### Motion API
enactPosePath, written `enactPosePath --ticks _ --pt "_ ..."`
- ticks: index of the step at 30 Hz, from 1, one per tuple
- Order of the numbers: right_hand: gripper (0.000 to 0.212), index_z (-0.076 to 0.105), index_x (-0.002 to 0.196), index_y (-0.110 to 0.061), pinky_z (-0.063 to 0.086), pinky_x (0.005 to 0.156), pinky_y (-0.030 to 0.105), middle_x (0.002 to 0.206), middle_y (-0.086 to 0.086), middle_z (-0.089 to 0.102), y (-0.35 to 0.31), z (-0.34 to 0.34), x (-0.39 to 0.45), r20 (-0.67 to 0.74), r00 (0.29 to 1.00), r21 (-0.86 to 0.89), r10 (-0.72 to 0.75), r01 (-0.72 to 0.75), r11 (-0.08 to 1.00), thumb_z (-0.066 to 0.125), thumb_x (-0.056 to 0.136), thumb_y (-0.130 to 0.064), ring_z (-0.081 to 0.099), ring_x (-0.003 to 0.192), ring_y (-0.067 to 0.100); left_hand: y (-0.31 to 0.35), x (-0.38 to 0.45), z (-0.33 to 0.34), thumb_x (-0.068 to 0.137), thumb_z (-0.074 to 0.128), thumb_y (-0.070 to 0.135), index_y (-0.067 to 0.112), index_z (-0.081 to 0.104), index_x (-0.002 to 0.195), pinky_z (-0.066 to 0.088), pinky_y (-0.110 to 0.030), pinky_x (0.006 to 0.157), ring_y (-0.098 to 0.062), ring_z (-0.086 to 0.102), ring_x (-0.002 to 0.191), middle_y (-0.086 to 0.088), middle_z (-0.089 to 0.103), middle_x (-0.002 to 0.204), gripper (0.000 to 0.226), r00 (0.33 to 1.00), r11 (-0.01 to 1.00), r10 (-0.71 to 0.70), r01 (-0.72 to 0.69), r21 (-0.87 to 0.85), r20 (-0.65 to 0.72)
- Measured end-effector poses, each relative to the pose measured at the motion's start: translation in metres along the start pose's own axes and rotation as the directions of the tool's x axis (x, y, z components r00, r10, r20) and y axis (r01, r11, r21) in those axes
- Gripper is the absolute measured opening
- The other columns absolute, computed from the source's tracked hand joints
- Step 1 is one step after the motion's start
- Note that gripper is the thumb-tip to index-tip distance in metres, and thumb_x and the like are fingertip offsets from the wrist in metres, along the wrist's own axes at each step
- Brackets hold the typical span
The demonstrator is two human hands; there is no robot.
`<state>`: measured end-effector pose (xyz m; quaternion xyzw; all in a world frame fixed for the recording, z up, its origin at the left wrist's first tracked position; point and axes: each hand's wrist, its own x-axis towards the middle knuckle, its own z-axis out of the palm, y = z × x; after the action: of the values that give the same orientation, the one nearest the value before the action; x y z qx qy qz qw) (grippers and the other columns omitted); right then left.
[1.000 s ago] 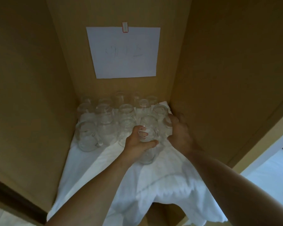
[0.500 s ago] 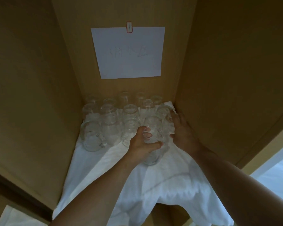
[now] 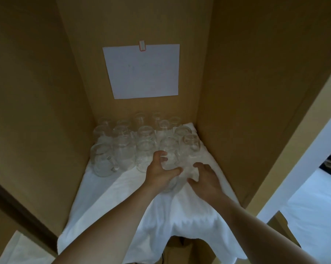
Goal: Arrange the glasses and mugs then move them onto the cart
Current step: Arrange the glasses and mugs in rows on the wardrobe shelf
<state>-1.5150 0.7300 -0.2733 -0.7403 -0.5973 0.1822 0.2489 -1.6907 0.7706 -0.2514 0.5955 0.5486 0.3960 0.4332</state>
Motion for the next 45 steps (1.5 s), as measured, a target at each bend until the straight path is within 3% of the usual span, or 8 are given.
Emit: enactPosePath --ticks 8,11,17,21,27,33,38,45 --pt "0.052 0.050 0.140 -0.030 0.047 0.094 0.025 0.136 0.000 0.054 -0.007 -0.010 -0.012 0.169 0.983 0.200 -0.069 0.034 0.979 0.069 0.092 -0.034 0.053 0.123 0.017 0.022 -0.021 -0.020 0.057 0.096 0.044 0.027 0.057 0.115 0.055 -0.037 0.090 -0.019 0.064 0.100 -0.001 0.064 0.108 0.072 0.970 0.997 -0.064 0.074 0.032 -0.233" --pt "0.067 0.044 0.144 -0.032 0.045 0.092 0.022 0.133 -0.005 0.051 -0.014 -0.007 -0.017 0.248 0.958 0.290 -0.146 0.070 0.954 0.077 0.086 -0.033 0.050 0.121 0.013 0.037 -0.030 -0.032 0.053 0.092 0.055 0.032 0.059 0.109 0.057 -0.042 0.089 -0.016 0.066 0.094 0.000 0.066 0.102 0.069 0.951 0.997 -0.080 0.071 -0.041 -0.297" --pt "0.087 0.046 0.138 -0.039 0.052 0.101 0.033 0.130 -0.008 0.059 -0.035 0.011 -0.025 0.329 0.900 0.693 -0.284 -0.026 0.720 0.094 0.066 -0.028 0.059 0.118 0.012 0.064 -0.058 -0.046 0.074 0.088 0.043 0.025 0.057 0.110 0.060 -0.046 0.075 -0.022 0.068 0.096 -0.005 0.066 0.106 0.050 0.954 0.988 -0.108 0.073 -0.133 -0.280" --pt "0.079 0.054 0.133 -0.031 0.056 0.095 0.031 0.122 -0.003 0.064 -0.046 0.019 -0.035 0.307 0.898 0.784 -0.315 -0.050 0.619 0.092 0.068 -0.010 0.065 0.111 0.014 0.058 -0.073 -0.056 0.061 0.085 0.053 0.027 0.058 0.113 0.061 -0.049 0.082 -0.022 0.068 0.100 -0.003 0.066 0.109 0.064 0.948 0.981 -0.149 0.107 -0.161 -0.280" --pt "0.082 0.059 0.129 -0.029 0.057 0.094 0.037 0.117 -0.002 0.063 -0.063 0.024 -0.036 0.293 0.895 0.740 -0.335 0.010 0.673 0.098 0.058 -0.012 0.063 0.110 0.020 0.041 -0.082 -0.092 0.069 0.085 0.049 0.025 0.057 0.121 0.051 -0.043 0.098 -0.020 0.061 0.111 0.001 0.061 0.119 0.064 0.916 0.988 -0.153 0.129 -0.091 -0.371" --pt "0.085 0.061 0.124 -0.031 0.054 0.092 0.026 0.113 -0.004 0.063 -0.078 0.025 -0.026 0.205 0.928 0.655 -0.311 0.106 0.748 0.102 0.050 -0.023 0.063 0.105 0.017 0.011 -0.087 -0.131 0.083 0.081 0.042 0.020 0.052 0.140 0.044 -0.040 0.107 -0.024 0.052 0.128 -0.004 0.054 0.139 0.068 0.884 0.969 -0.162 0.228 0.100 -0.439" --pt "0.091 0.053 0.136 -0.031 0.041 0.095 0.024 0.124 -0.006 0.048 -0.106 0.026 -0.020 0.140 0.932 0.510 -0.336 0.223 0.831 0.099 0.057 -0.033 0.049 0.111 0.012 -0.019 -0.088 -0.155 0.087 0.075 0.049 0.024 0.044 0.147 0.045 -0.032 0.096 -0.027 0.052 0.130 -0.004 0.050 0.147 0.072 0.902 0.914 -0.170 0.295 0.279 -0.397" --pt "0.095 0.044 0.144 -0.027 0.040 0.087 0.012 0.126 -0.002 0.035 -0.159 0.042 -0.013 0.129 0.889 0.343 -0.440 0.377 0.860 0.095 0.065 -0.026 0.049 0.109 0.013 -0.055 -0.085 -0.179 0.091 0.067 0.052 0.020 0.039 0.152 0.041 -0.038 0.110 -0.026 0.041 0.140 -0.004 0.045 0.153 0.075 0.948 0.789 -0.095 0.257 0.557 -0.303"
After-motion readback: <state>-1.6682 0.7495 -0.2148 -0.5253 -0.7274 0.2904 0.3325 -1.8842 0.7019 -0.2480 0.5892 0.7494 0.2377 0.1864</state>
